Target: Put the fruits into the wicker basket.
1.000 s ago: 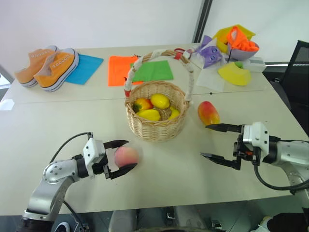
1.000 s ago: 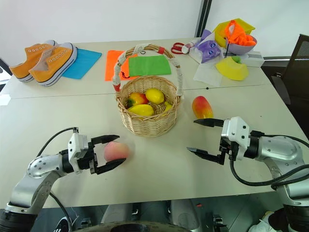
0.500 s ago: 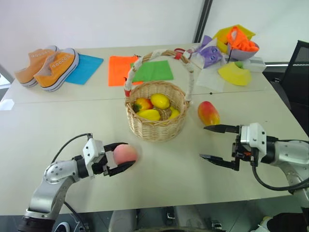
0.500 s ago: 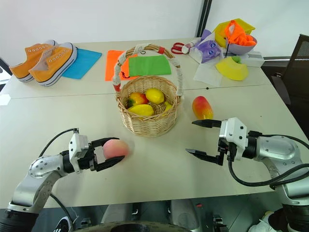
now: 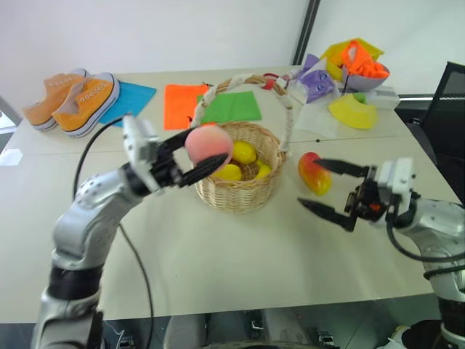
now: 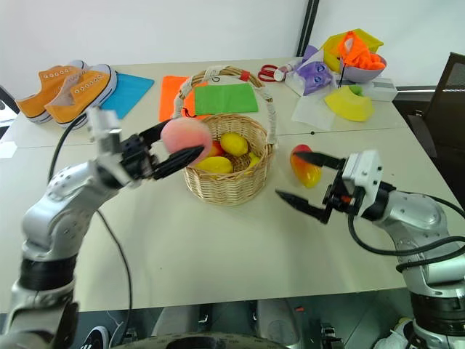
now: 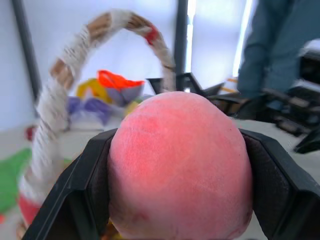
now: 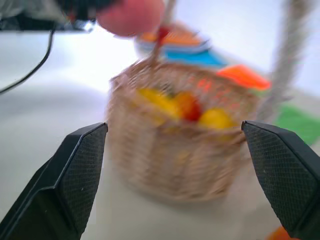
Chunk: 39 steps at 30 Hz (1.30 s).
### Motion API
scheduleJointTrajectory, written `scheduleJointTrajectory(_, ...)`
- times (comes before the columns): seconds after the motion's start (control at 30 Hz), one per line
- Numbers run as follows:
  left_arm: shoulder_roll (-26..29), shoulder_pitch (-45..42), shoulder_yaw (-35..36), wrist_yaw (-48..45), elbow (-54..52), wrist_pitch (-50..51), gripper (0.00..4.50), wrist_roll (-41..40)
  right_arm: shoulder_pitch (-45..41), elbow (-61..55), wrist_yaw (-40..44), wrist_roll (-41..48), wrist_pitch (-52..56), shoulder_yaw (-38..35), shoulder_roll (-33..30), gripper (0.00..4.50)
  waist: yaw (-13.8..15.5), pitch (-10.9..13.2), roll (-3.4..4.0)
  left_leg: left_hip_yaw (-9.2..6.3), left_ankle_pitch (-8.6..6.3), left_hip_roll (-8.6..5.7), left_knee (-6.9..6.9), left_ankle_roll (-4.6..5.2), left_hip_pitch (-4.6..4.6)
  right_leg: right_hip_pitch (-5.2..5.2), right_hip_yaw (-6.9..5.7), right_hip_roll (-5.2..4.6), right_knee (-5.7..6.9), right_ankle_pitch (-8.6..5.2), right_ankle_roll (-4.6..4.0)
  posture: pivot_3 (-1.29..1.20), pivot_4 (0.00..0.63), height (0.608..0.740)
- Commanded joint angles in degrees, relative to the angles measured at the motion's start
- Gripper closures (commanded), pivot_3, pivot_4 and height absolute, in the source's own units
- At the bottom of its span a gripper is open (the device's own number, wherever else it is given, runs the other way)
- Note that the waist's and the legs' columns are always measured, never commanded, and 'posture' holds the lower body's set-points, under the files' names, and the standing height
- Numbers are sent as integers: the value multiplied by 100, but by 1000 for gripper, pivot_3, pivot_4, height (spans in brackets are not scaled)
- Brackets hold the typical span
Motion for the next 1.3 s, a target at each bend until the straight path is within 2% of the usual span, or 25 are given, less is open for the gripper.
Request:
scheduleJointTrajectory(0.03, -409, -319, -337, 247, 348, 1, 1415, 290, -38, -23, -128, -66, -114, -98, 64, 0, 9, 0, -1, -1, 0, 1, -1, 0, -1, -2, 0, 1, 0, 0, 0, 0, 150, 740)
scheduleJointTrajectory(0.23, -912, -627, -528, 399, 783, -9, 1415, 534, 46, -110, -244, -206, -216, -68, 144, 0, 7, 1, -2, -3, -1, 2, -7, 2, -11, -14, -2, 3, 2, 0, 0, 0, 150, 740)
scheduleJointTrajectory(0.3, -966, -613, -618, 394, 894, -131, 379, 751, 108, -156, -266, -311, -298, -33, 145, 0, 5, 1, -2, -2, -1, 2, -7, 2, -9, -14, -1, 3, 2, 0, 0, 0, 150, 740)
scheduleJointTrajectory(0.33, -975, -596, -629, 429, 913, -206, 29, 879, 135, -178, -282, -319, -297, -37, 151, 0, 11, 1, -2, -2, -1, 2, -7, 2, -8, -14, -1, 3, 2, 0, 0, 0, 150, 740)
scheduleJointTrajectory(0.5, -865, -349, -504, 138, 551, -203, 29, 701, 167, -101, -346, -306, -220, -83, 137, 0, 5, 1, -2, 1, -1, 1, -6, 2, -9, -14, 0, 0, 2, 0, 0, 0, 150, 740)
scheduleJointTrajectory(0.63, -648, -159, -158, -60, 127, 81, 29, 190, -3, 236, -721, -638, -153, -39, 141, 0, 1, 1, -2, 0, -1, 2, -6, 2, -9, -14, 0, 0, 3, 0, 0, 0, 150, 740)
scheduleJointTrajectory(0.77, -45, 105, 280, -390, -331, 457, 29, -345, -313, 642, -1205, -1099, 181, 153, 82, 0, -22, 1, -2, 0, -1, 3, -6, 2, -7, -14, 0, 1, 4, 0, -1, 0, 150, 740)
scheduleJointTrajectory(0.83, 512, 467, 457, -876, -665, 663, 29, -633, -497, 840, -1445, -1222, 547, 235, 69, 0, -53, 1, -1, 0, -1, 3, -7, 1, -7, -14, 0, 0, 4, 0, -1, 0, 150, 740)
scheduleJointTrajectory(0.9, 995, 856, 590, -1403, -915, 614, 29, -767, -626, 940, -1546, -1283, 798, 331, 86, 0, -99, 1, 1, 1, -1, 5, -10, 1, -7, -15, 1, 0, 4, -1, -2, 0, 150, 740)
scheduleJointTrajectory(0.97, 1239, 1225, 772, -1609, -962, 369, 29, -668, -702, 1027, -1642, -1475, 831, 496, 149, 0, -102, 1, 1, 1, -1, 3, -12, 1, -9, -18, 1, -3, 4, -1, -3, 0, 150, 740)
scheduleJointTrajectory(1.1, 1356, 1990, 1158, -1772, -944, -179, 29, -400, -1044, 1430, -2133, -1787, 1116, 683, 375, 0, -110, 1, 3, 4, -1, 2, -9, 2, -9, -19, 3, -5, 3, -1, -3, 0, 150, 740)
scheduleJointTrajectory(1.3, 1208, 2723, 1429, -1662, -911, -729, 29, -104, -1455, 1959, -2324, -2099, 1345, 953, 511, 0, -107, 1, 2, 8, -1, 2, -10, 2, -12, -23, 8, -7, 2, -1, -3, 0, 150, 740)
